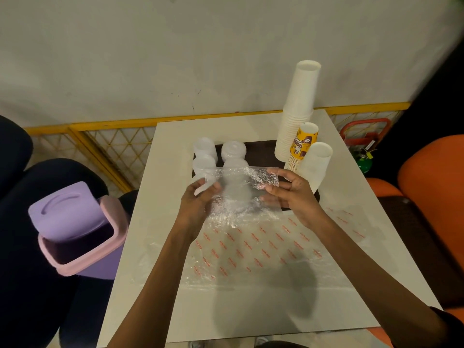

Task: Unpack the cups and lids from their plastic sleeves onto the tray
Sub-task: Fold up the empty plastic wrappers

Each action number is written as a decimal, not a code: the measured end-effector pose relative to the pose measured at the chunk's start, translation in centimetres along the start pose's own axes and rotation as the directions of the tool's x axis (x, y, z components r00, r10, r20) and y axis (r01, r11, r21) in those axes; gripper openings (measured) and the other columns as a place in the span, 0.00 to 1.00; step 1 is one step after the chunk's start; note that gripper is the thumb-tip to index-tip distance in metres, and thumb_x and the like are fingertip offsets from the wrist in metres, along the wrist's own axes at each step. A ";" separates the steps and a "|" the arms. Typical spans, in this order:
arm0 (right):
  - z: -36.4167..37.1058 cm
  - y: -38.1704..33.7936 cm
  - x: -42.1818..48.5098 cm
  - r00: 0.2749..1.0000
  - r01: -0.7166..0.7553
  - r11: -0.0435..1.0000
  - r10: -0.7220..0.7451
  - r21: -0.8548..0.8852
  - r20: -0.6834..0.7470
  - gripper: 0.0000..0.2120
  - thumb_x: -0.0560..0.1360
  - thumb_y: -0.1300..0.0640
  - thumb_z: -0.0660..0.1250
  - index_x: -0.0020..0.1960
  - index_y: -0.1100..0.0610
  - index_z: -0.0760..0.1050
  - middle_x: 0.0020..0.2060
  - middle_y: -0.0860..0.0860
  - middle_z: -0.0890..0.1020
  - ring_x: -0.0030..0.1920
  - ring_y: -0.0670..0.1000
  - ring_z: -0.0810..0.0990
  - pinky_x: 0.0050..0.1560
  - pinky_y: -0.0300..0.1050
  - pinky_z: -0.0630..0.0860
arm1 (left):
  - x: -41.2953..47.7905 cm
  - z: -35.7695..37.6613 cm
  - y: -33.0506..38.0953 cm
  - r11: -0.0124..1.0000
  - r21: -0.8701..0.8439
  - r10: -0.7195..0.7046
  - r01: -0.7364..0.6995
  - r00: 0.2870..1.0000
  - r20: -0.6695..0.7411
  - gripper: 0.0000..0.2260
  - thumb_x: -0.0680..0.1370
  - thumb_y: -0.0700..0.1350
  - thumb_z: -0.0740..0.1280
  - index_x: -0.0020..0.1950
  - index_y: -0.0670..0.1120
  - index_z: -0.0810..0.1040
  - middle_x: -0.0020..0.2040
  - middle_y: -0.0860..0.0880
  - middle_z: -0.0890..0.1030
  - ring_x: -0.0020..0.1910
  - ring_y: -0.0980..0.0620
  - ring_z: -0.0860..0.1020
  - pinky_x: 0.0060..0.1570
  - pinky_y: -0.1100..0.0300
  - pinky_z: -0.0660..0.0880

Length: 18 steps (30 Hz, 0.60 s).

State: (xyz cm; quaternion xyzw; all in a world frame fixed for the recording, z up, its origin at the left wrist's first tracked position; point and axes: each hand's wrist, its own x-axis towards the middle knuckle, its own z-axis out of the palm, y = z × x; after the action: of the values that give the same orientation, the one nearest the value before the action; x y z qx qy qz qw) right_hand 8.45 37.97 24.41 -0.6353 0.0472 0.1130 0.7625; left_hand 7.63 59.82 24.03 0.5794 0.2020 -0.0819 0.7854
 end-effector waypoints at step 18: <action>-1.6 1.5 -0.7 0.957 -0.253 0.958 0.269 -0.137 0.109 0.08 0.76 0.66 0.65 0.50 0.56 0.79 0.44 0.49 0.85 0.44 0.47 0.85 0.41 0.37 0.80 | -0.9 -1.2 -2.1 0.977 0.206 0.041 -0.060 0.995 0.093 0.07 0.78 0.33 0.63 0.46 0.43 0.78 0.39 0.50 0.84 0.37 0.54 0.81 0.33 0.66 0.76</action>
State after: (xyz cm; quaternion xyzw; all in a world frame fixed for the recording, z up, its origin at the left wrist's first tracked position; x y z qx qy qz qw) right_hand 7.57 36.57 22.77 -0.6602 0.0753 0.2556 0.7023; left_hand 5.78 60.23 22.23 0.6592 0.1428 -0.1080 0.7304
